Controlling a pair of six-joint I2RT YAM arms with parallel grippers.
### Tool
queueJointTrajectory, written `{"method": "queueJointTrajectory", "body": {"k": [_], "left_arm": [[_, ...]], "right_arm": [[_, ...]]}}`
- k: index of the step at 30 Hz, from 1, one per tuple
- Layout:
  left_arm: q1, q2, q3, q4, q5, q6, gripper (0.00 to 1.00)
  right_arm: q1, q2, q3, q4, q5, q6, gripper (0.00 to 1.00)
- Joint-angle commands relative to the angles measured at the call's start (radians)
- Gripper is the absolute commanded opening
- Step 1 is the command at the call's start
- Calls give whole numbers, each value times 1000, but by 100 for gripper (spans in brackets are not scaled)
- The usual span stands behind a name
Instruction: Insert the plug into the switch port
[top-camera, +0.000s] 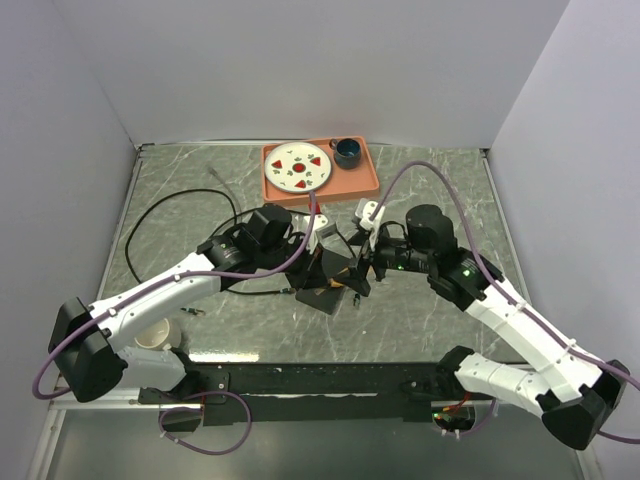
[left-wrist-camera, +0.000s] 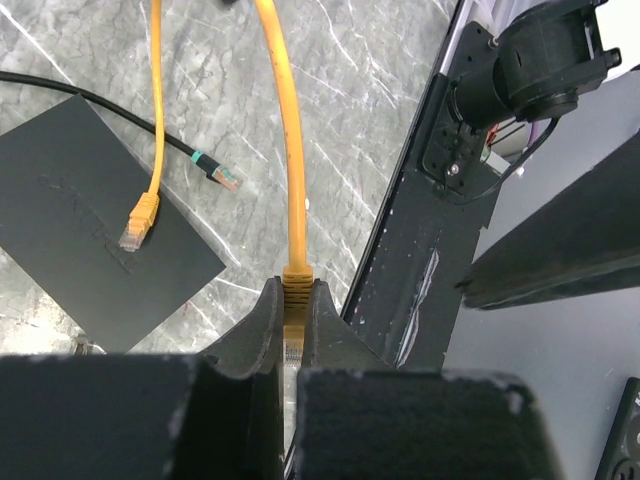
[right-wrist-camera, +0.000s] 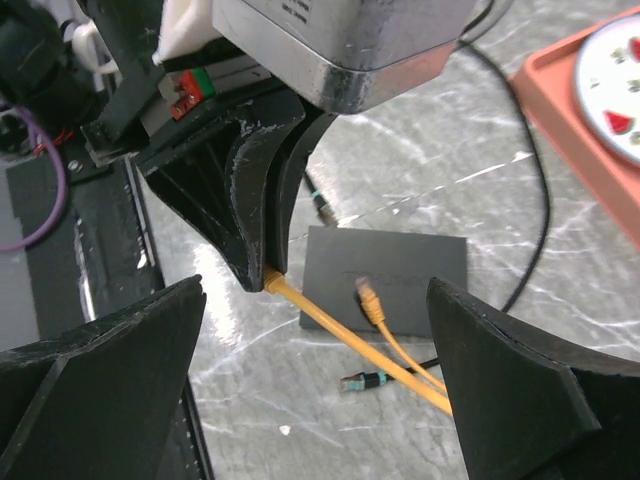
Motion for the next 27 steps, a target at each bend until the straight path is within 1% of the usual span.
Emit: {"method": "queueJointTrajectory", "body": {"k": [1, 5, 11, 16, 17, 18, 21, 24, 26, 27], "left_arm": [[-5, -30, 45, -14, 35, 38, 1], [-7, -44, 50, -19, 37, 41, 1], [-7, -81, 70, -32, 23, 63, 1], [-7, -93, 100, -66, -32, 83, 1], [-5, -93, 102, -71, -44, 86, 1], [-7, -93, 107, -80, -51, 87, 1], [-7, -104, 117, -94, -80, 97, 1], [-7, -139, 116, -91, -89, 121, 1], [-7, -168, 93, -59, -66, 147, 1], [-7, -206, 78, -36, -45, 155, 1]], "right_arm": [[3, 45, 53, -10, -74, -29, 100], [6, 101, 75, -50, -134, -41, 100], [44, 203, 106, -113, -137, -39, 100], [55, 216, 106, -127, -161, -38, 100], [59, 220, 109, -136, -157, -38, 98], [59, 226, 114, -144, -160, -39, 94], [70, 246, 125, -170, -164, -41, 91], [81, 253, 117, -165, -142, -39, 93], [82, 245, 106, -152, -125, -30, 94], [81, 239, 100, -132, -124, -23, 95]]}}
